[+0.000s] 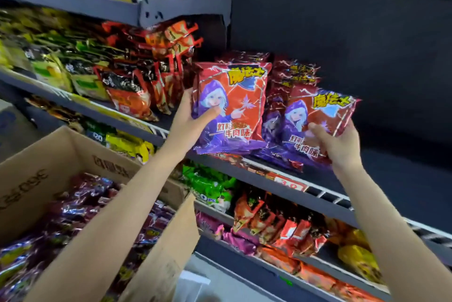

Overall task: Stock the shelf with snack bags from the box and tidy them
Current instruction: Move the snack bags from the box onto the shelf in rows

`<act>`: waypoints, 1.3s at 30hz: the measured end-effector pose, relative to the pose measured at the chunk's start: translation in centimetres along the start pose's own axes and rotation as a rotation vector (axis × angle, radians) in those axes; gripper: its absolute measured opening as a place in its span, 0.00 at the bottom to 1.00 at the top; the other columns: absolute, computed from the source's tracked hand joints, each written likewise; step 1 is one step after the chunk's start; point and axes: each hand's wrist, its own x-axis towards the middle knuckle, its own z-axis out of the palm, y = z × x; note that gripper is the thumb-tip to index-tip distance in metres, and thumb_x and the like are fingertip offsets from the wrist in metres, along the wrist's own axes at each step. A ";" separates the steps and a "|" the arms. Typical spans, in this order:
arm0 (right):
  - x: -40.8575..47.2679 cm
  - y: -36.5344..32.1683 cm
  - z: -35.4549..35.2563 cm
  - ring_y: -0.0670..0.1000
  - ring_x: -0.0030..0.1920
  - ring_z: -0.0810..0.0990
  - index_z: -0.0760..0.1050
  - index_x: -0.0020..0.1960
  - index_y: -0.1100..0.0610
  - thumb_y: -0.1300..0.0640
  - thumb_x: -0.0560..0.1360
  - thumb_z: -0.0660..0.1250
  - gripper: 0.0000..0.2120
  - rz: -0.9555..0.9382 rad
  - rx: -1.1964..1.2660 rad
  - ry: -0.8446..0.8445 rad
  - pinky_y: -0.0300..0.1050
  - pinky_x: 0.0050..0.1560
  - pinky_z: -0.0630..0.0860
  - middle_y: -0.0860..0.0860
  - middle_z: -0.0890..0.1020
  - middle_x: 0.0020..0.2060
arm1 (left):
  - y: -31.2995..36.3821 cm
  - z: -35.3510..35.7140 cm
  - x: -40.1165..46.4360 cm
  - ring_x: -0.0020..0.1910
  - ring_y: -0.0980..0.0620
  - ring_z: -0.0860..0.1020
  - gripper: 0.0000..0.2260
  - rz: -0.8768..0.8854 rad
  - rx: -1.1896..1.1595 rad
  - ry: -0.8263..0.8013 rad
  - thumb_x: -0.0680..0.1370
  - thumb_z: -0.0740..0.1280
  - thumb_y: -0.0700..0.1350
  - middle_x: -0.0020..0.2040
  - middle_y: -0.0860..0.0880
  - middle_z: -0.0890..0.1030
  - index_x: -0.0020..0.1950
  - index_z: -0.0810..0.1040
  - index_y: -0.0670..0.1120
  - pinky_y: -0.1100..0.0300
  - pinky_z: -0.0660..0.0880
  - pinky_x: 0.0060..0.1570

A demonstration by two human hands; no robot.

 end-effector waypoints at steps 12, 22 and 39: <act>2.0 1.0 4.8 0.47 0.51 0.82 0.73 0.63 0.52 0.56 0.67 0.77 0.26 0.029 -0.016 -0.080 0.52 0.58 0.78 0.47 0.83 0.52 | -2.4 1.7 4.4 0.59 0.53 0.77 0.23 -0.070 -0.049 -0.116 0.73 0.70 0.40 0.60 0.53 0.77 0.63 0.67 0.56 0.49 0.72 0.62; 2.7 0.6 3.4 0.49 0.66 0.71 0.67 0.59 0.34 0.21 0.65 0.51 0.29 0.175 -0.003 -0.214 0.58 0.70 0.63 0.49 0.73 0.64 | -4.1 4.5 4.5 0.63 0.57 0.74 0.43 -0.112 0.003 -0.415 0.61 0.78 0.47 0.65 0.55 0.74 0.71 0.60 0.54 0.50 0.67 0.67; -2.6 0.3 4.1 0.46 0.59 0.76 0.65 0.62 0.48 0.50 0.70 0.73 0.26 -0.080 -0.312 -0.099 0.51 0.59 0.76 0.48 0.75 0.60 | -3.8 6.7 2.8 0.71 0.48 0.63 0.42 0.247 0.821 -0.194 0.71 0.68 0.60 0.72 0.45 0.63 0.76 0.52 0.42 0.56 0.64 0.66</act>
